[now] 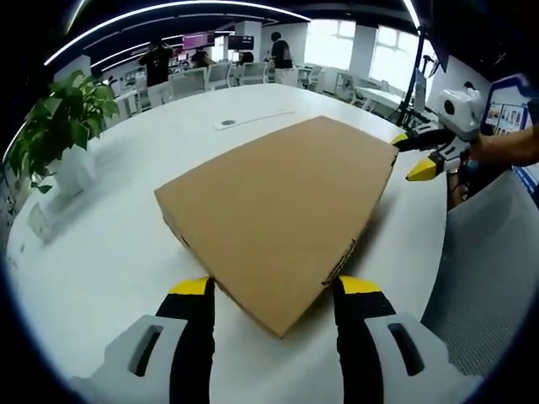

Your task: Operate the shoe box by opening the lid, removing the specified soft item, and placing it in the target area until the item is outside and the box remains undamaged.

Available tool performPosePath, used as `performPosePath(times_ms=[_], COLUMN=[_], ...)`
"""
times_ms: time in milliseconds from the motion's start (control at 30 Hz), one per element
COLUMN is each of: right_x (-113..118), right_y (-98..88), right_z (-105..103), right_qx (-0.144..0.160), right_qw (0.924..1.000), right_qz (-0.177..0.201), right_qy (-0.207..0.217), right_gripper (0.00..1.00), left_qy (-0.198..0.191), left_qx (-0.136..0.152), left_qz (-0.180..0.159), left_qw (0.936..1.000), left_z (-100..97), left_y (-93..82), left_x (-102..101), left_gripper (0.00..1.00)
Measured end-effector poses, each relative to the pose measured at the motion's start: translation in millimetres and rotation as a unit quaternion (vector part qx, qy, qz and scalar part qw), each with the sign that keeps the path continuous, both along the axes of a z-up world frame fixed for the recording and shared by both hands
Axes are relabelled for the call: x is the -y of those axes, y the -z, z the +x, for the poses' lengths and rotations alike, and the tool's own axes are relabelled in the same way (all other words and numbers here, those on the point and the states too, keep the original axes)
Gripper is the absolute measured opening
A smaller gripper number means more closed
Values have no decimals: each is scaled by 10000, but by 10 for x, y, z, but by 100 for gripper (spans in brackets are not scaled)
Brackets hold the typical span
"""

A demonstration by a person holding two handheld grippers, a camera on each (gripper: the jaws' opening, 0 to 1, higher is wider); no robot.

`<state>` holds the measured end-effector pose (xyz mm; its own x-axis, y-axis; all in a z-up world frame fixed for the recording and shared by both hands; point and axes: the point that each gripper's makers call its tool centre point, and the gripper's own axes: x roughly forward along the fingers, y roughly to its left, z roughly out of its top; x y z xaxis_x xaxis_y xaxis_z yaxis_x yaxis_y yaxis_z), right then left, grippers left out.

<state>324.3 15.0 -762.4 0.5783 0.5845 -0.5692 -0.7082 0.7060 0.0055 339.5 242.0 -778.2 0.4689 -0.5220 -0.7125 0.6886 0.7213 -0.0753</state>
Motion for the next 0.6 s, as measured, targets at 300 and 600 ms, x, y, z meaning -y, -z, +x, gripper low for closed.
performPosePath(times_ms=[300, 600], right_x=[-111, -243], right_y=[-12, -17], right_z=[-177, -369], right_qx=[-49, -150], right_qw=[9999, 9993], right_qz=[48, 109], right_qy=[-95, -336], right_gripper=[39, 37], left_qy=[220, 393], left_qx=[-61, -90], left_qz=[70, 83], left_qw=[9997, 9992], left_z=[-69, -158], left_y=[-24, -30], left_x=[-93, -247], left_gripper=[57, 57])
